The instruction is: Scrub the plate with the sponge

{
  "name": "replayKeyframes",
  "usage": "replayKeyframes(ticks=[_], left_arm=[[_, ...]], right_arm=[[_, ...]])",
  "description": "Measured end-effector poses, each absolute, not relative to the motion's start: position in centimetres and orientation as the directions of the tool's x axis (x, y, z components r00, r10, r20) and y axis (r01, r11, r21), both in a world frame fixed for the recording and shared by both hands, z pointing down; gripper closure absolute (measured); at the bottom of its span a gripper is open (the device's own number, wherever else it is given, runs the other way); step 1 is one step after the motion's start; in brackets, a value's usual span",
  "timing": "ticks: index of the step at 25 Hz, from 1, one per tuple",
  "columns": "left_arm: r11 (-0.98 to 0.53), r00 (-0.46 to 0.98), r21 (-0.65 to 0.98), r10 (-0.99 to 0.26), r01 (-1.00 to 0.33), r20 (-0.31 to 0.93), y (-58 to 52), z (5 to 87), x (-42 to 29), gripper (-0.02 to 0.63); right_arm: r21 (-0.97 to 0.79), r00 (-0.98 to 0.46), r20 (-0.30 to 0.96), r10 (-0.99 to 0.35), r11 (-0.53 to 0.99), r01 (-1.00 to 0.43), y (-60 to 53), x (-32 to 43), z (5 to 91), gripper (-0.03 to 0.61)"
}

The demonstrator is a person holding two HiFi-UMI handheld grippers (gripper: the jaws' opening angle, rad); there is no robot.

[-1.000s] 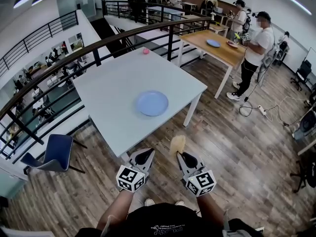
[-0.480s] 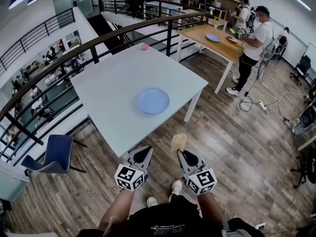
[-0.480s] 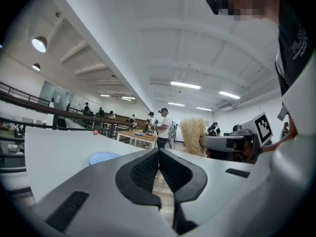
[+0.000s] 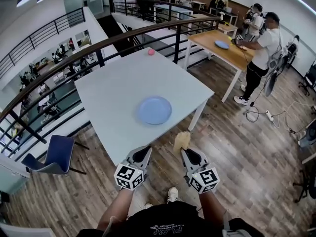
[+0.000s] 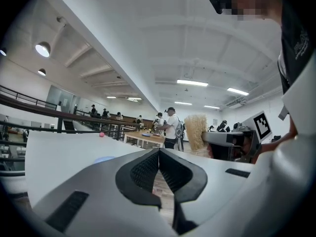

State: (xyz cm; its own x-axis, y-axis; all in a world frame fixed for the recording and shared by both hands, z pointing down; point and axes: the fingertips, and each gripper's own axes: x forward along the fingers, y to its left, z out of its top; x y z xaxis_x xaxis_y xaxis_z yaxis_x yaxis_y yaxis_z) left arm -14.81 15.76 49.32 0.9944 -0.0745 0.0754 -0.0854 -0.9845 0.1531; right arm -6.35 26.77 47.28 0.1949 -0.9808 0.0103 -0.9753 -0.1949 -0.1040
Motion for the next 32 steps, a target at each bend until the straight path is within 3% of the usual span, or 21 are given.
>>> replayKeyframes(ticks=[6, 11, 26, 32], left_arm=[[-0.990, 0.988, 0.091, -0.099, -0.110, 0.119, 14.5, 48.5, -10.9, 0.601], [-0.989, 0.990, 0.101, -0.097, -0.108, 0.106, 14.3, 48.5, -7.1, 0.601], [-0.975, 0.974, 0.084, -0.197, -0.207, 0.113, 13.7, 47.9, -2.0, 0.601], [-0.968, 0.967, 0.082, -0.227, -0.237, 0.119, 11.6, 47.9, -1.7, 0.601]], right_arm=[[-0.063, 0.174, 0.013, -0.985, -0.175, -0.983, 25.4, -2.5, 46.7, 0.534], [0.115, 0.206, -0.015, -0.979, -0.206, -0.972, 24.8, 0.7, 46.0, 0.534], [0.008, 0.125, -0.006, -0.992, -0.125, -0.992, 23.6, 5.6, 46.9, 0.534], [-0.065, 0.191, 0.045, -0.981, -0.194, -0.979, 22.7, 7.1, 48.7, 0.534]])
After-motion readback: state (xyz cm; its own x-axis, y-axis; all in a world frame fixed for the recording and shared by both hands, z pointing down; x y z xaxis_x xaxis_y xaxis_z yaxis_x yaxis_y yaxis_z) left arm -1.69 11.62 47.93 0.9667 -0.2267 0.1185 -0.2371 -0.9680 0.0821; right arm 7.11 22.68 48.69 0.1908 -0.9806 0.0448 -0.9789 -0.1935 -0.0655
